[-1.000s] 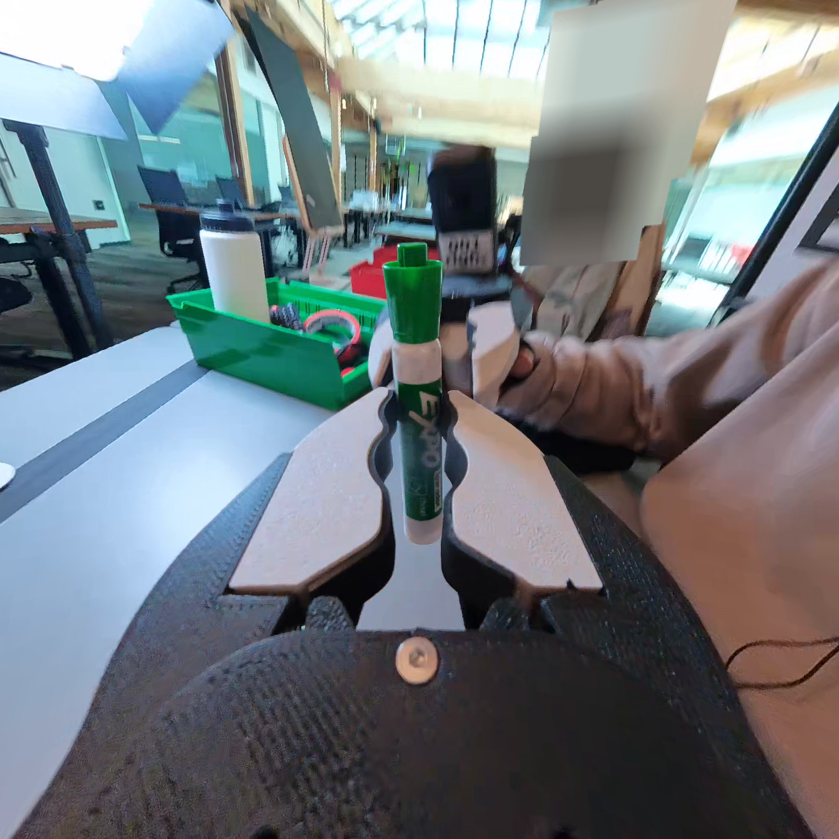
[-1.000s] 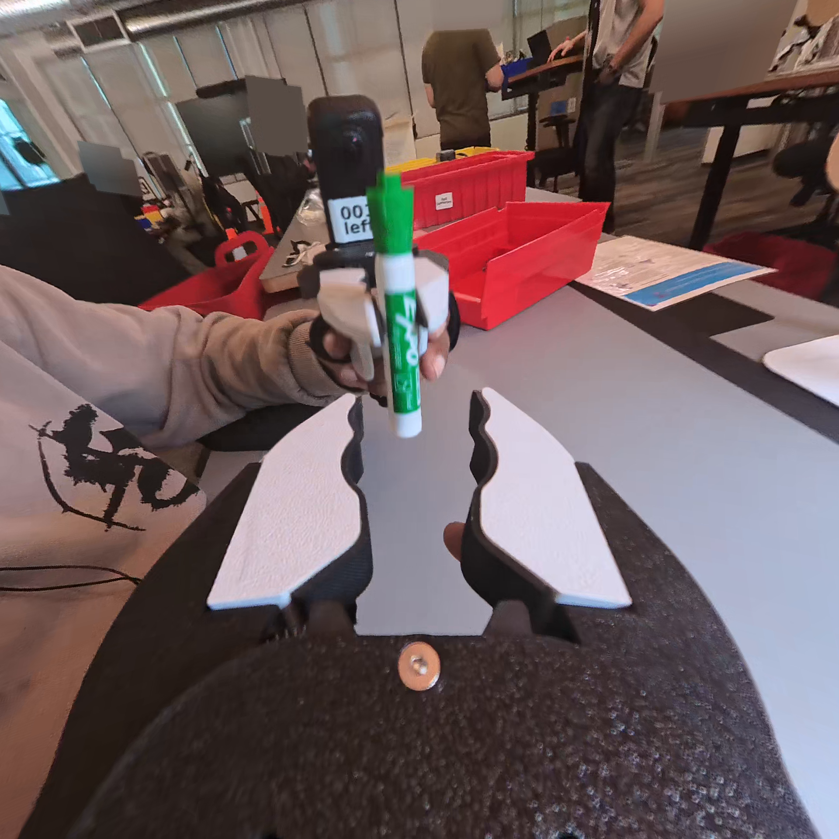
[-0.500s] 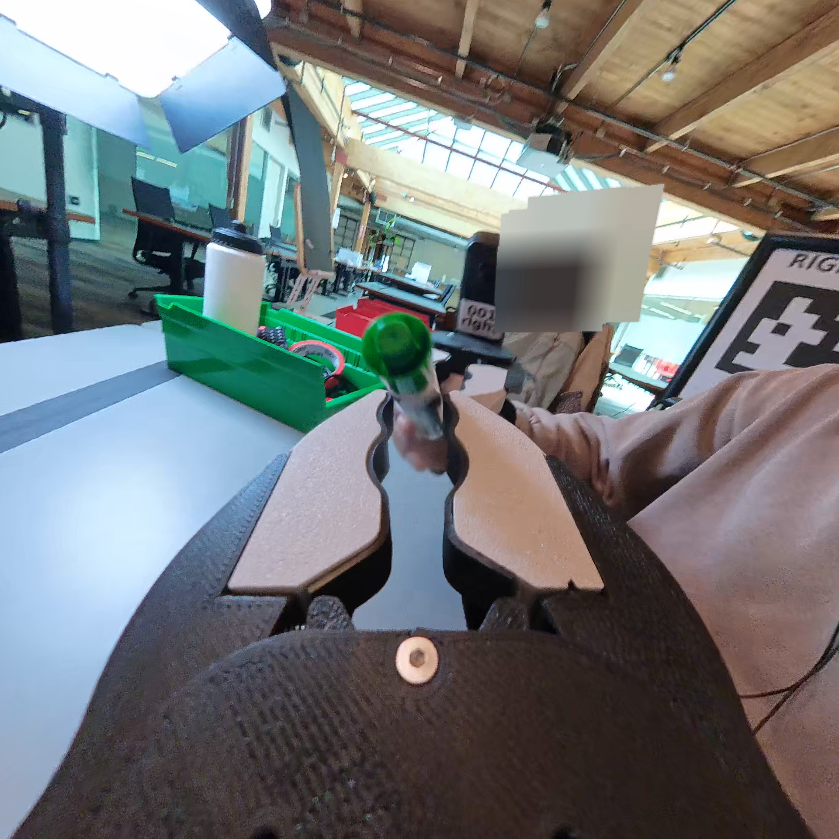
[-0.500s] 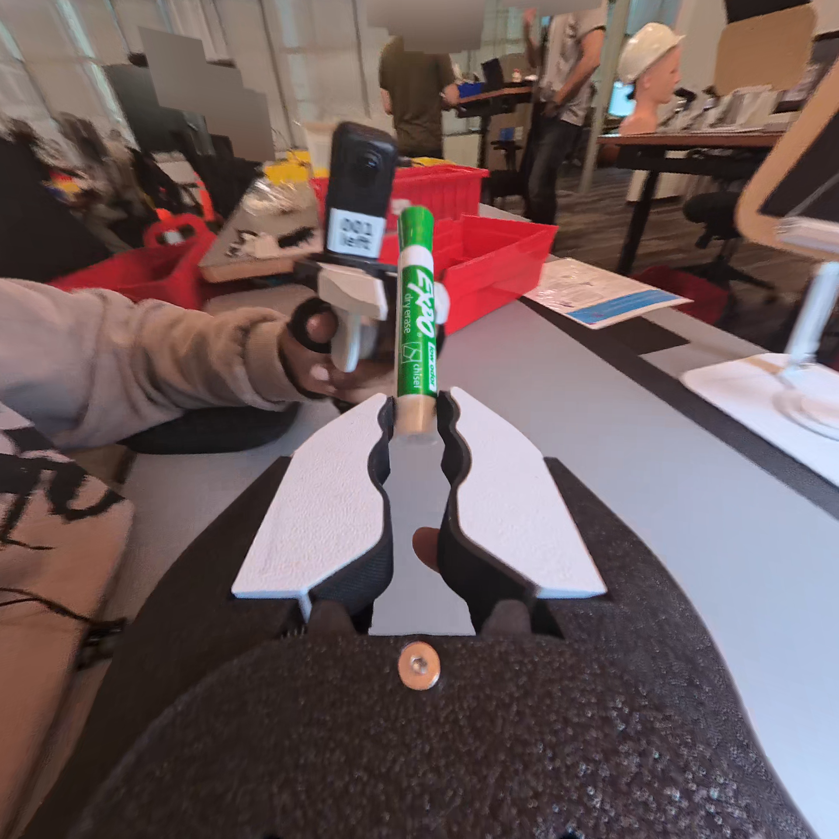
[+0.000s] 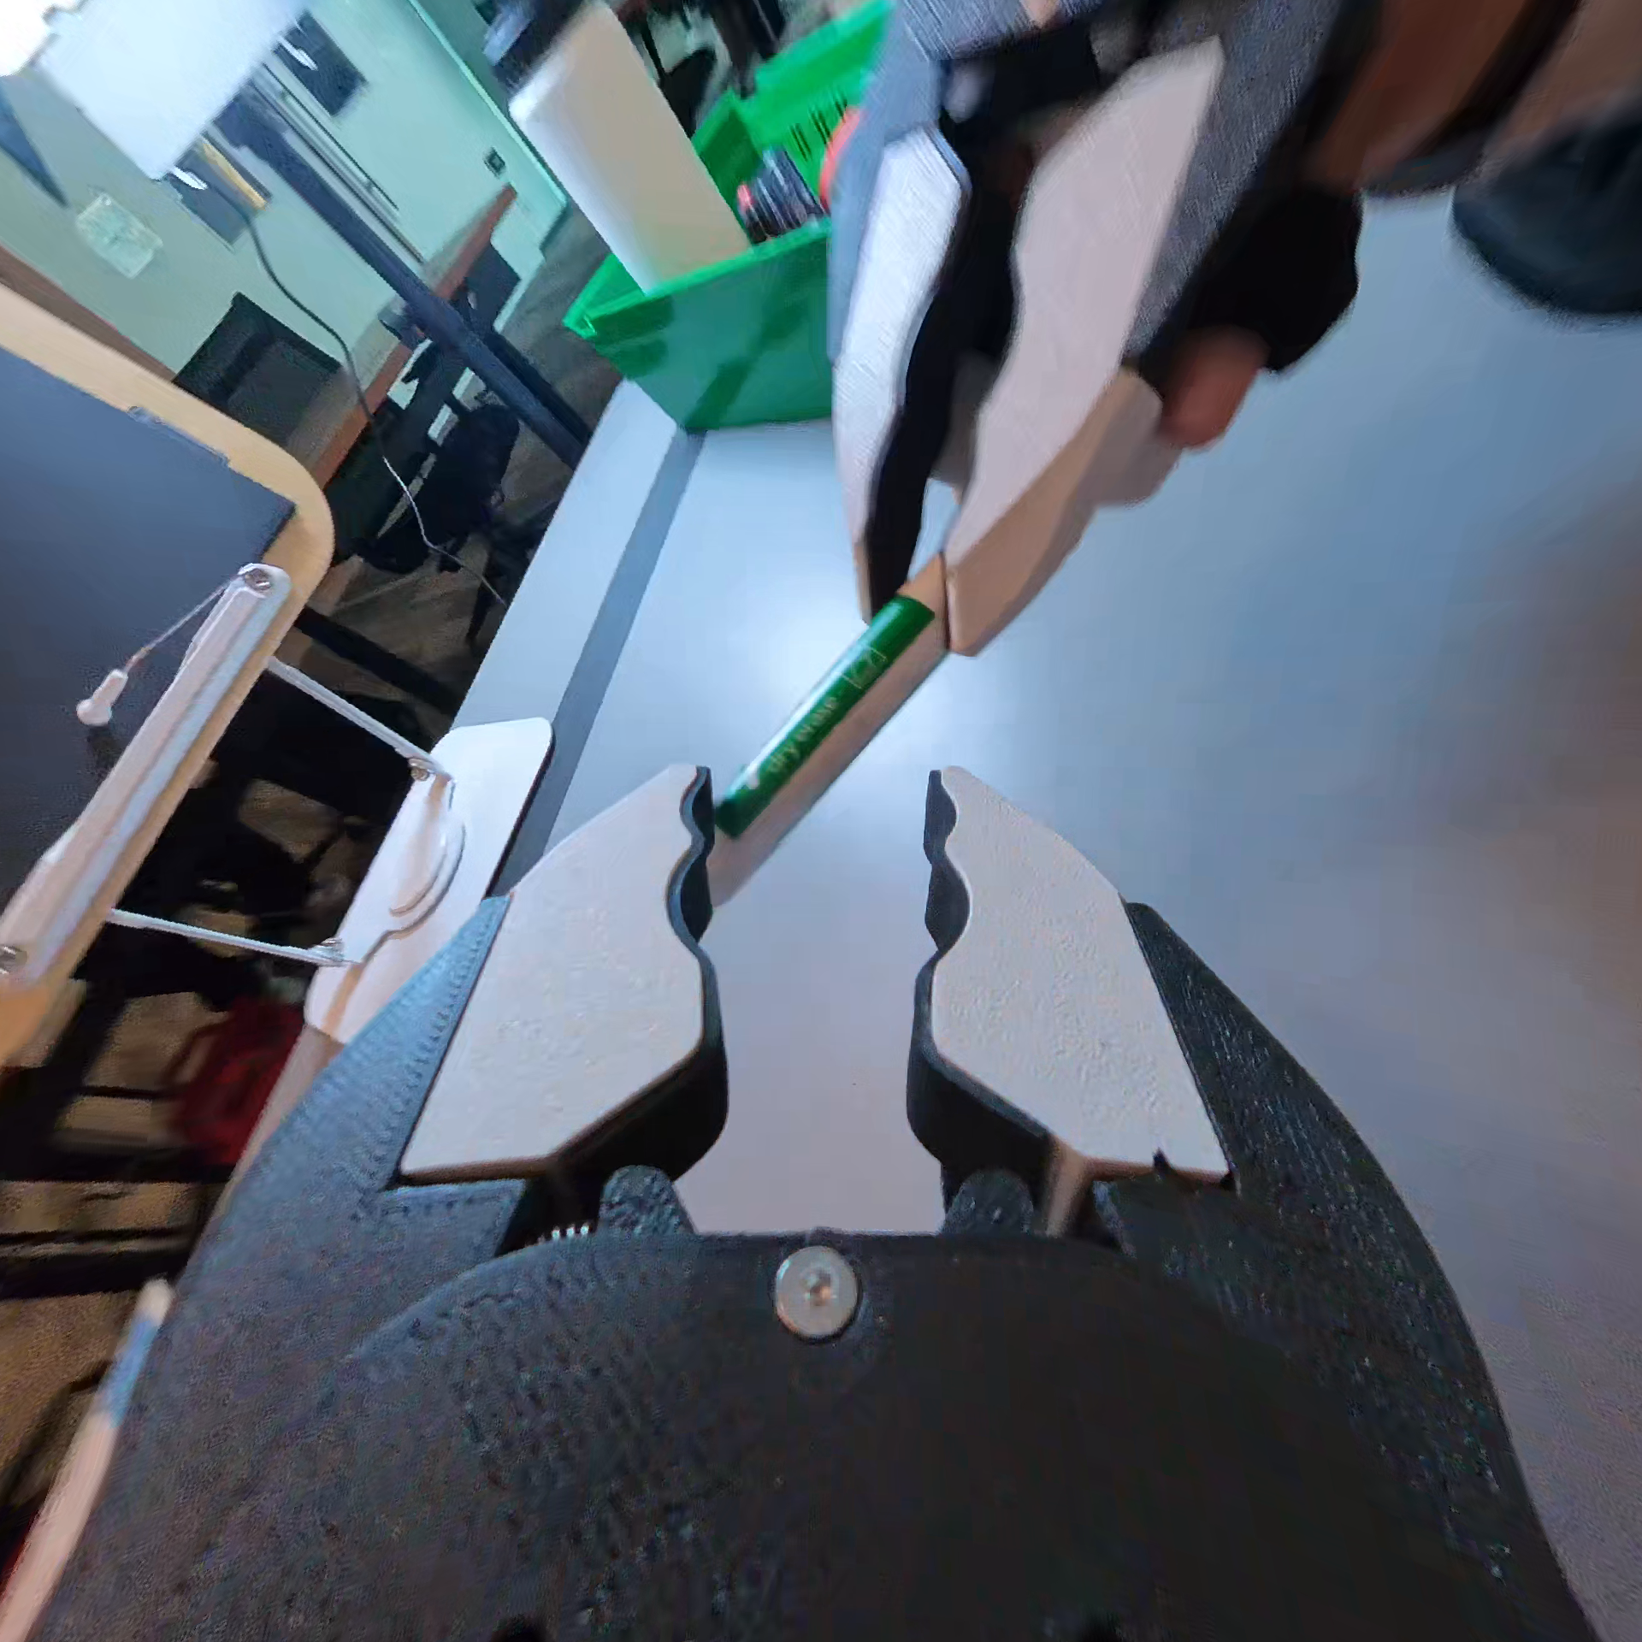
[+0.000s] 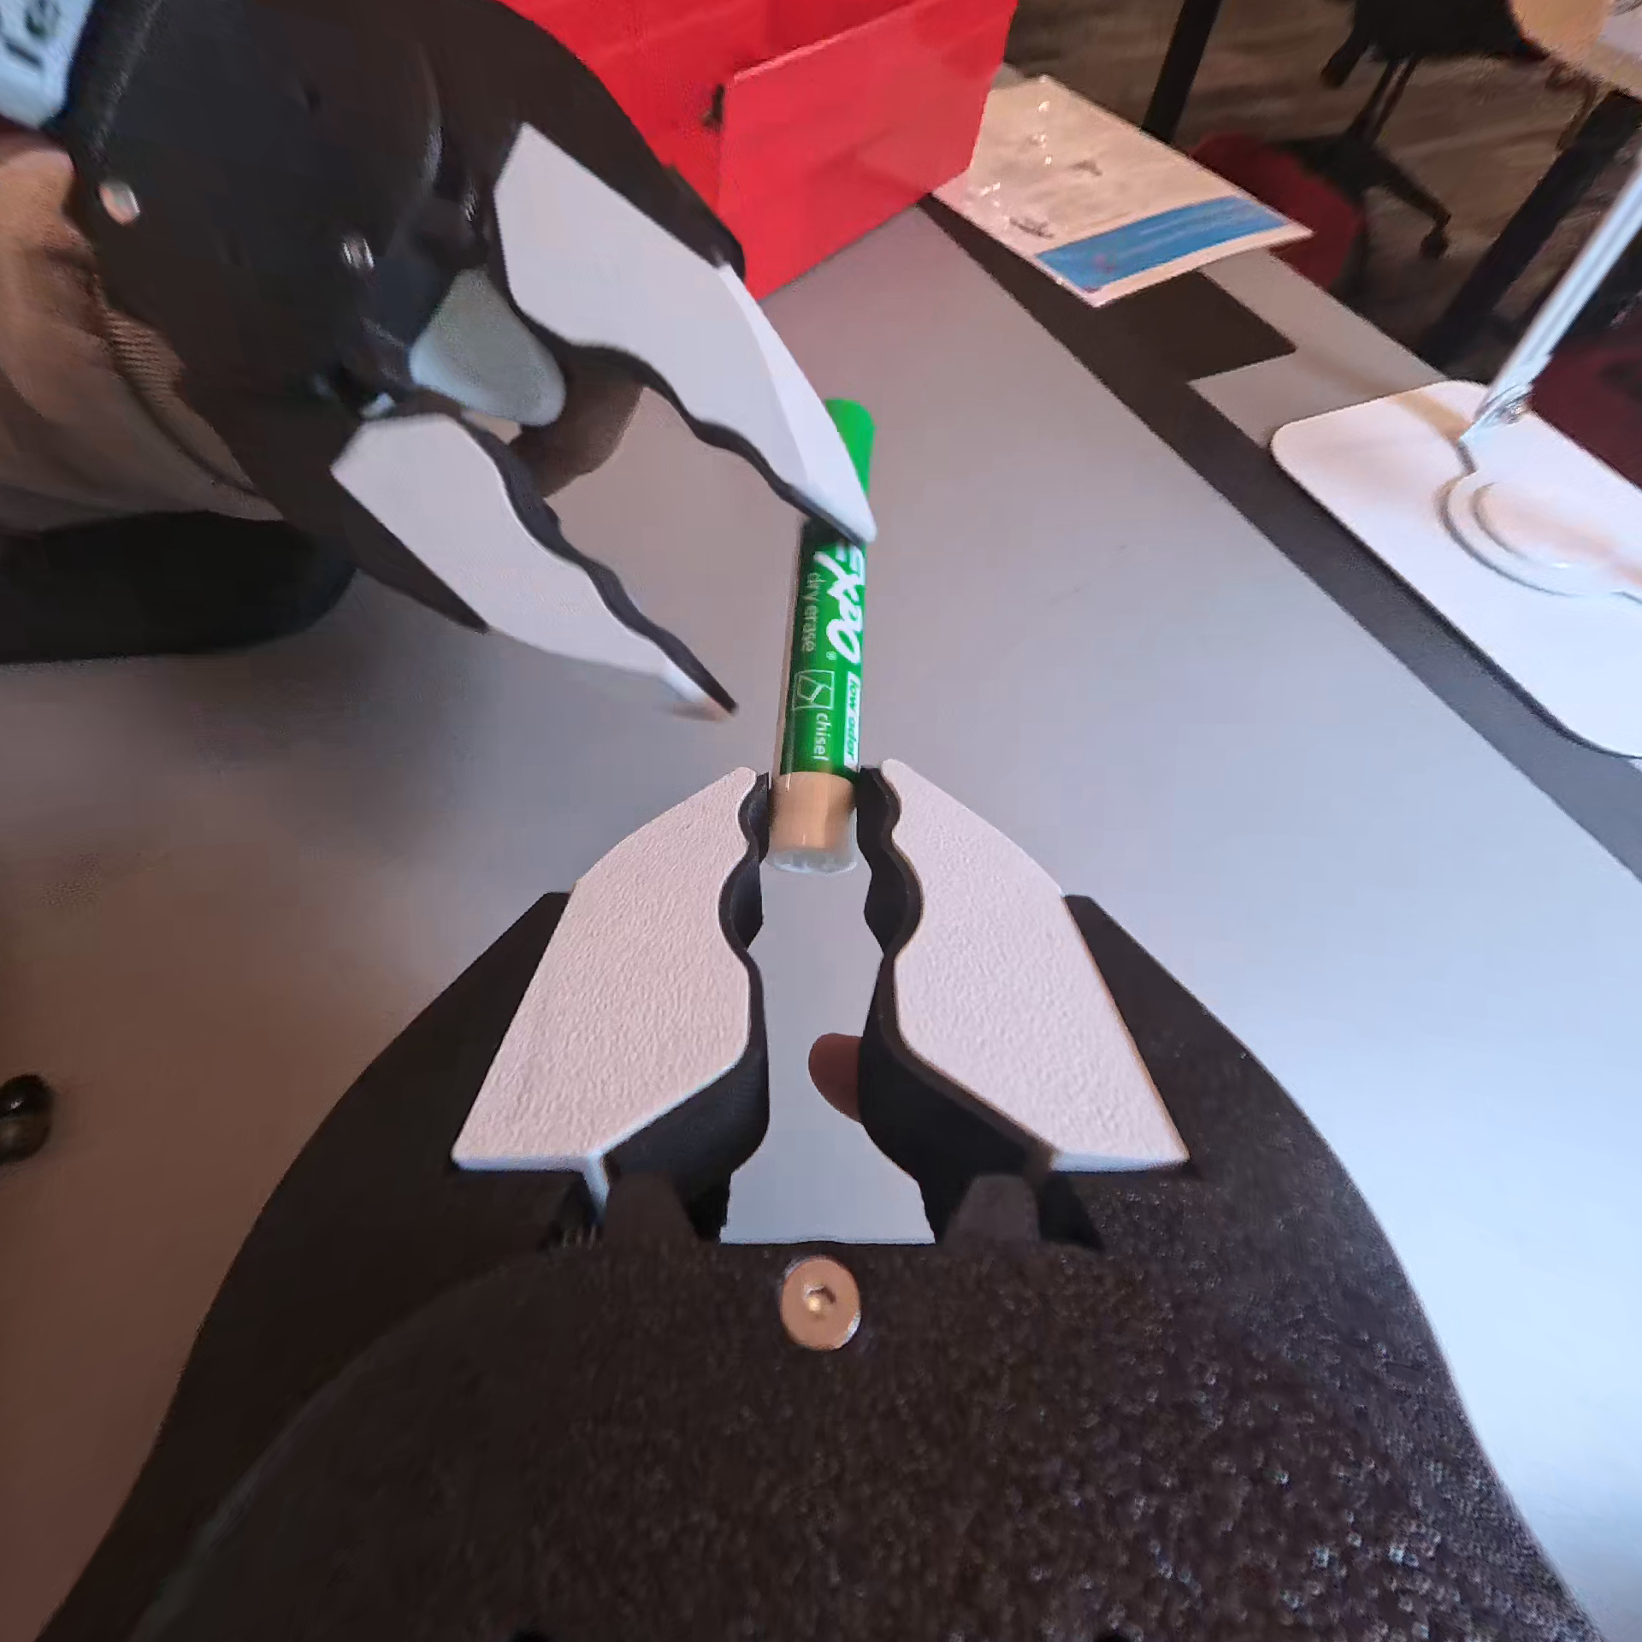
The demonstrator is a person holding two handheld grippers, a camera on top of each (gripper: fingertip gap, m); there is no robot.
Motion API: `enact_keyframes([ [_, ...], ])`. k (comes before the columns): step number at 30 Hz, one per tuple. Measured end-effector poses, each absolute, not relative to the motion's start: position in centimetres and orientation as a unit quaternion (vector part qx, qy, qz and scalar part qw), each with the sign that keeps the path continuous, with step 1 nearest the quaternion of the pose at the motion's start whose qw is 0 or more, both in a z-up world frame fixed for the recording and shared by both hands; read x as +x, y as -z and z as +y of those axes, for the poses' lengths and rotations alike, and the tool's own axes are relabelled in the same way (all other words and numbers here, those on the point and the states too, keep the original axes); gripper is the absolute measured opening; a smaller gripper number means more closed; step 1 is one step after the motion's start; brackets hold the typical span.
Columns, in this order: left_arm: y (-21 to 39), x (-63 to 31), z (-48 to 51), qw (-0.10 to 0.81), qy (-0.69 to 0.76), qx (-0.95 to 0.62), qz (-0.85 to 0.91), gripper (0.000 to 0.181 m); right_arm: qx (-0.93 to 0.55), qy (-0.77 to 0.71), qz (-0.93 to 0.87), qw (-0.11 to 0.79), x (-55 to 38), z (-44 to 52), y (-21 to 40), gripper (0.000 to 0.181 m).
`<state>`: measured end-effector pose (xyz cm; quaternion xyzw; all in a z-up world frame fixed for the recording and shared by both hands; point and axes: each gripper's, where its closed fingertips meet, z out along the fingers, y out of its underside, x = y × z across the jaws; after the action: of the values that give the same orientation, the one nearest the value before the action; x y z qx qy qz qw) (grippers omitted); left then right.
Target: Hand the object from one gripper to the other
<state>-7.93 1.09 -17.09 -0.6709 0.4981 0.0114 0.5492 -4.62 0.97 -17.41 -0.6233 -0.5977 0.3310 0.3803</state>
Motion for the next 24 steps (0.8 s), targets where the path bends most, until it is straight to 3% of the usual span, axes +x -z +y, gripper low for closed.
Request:
enact_keyframes([
  [4,18.2,-8.3,1.9,0.532,-0.186,-0.617,0.549,0.034,-0.651,-0.312,-0.606,0.335,-4.1,0.5,18.6,0.019],
  [8,19.8,-7.9,1.8,0.505,-0.183,-0.625,0.566,0.034,-0.650,-0.315,-0.614,0.317,-4.3,-0.5,18.8,0.019],
  [10,20.7,-7.7,1.7,0.485,-0.200,-0.615,0.589,0.020,-0.642,-0.324,-0.617,0.320,-4.6,-1.2,18.5,0.019],
  [12,20.7,-7.5,1.5,0.487,-0.205,-0.608,0.592,0.017,-0.616,-0.338,-0.623,0.344,-4.9,-1.6,17.4,0.017],
  [13,20.4,-7.1,1.2,0.493,-0.171,-0.619,0.587,0.017,-0.589,-0.371,-0.617,0.367,-5.2,-2.0,16.1,0.000],
  [15,19.4,-6.1,0.4,0.514,-0.057,-0.652,0.555,0.017,-0.534,-0.459,-0.578,0.412,-5.3,-2.7,12.6,0.000],
  [19,15.9,-4.9,-1.0,0.536,0.214,-0.684,0.446,0.016,-0.507,-0.506,-0.524,0.462,-4.5,-1.8,9.4,0.041],
  [22,12.8,-4.7,-1.9,0.517,0.414,-0.661,0.352,0.016,-0.495,-0.541,-0.491,0.470,-4.3,-1.3,8.7,0.045],
  [24,12.2,-4.0,-3.0,0.454,0.528,-0.647,0.311,0.016,-0.496,-0.553,-0.487,0.459,-4.5,-1.3,9.1,0.046],
])
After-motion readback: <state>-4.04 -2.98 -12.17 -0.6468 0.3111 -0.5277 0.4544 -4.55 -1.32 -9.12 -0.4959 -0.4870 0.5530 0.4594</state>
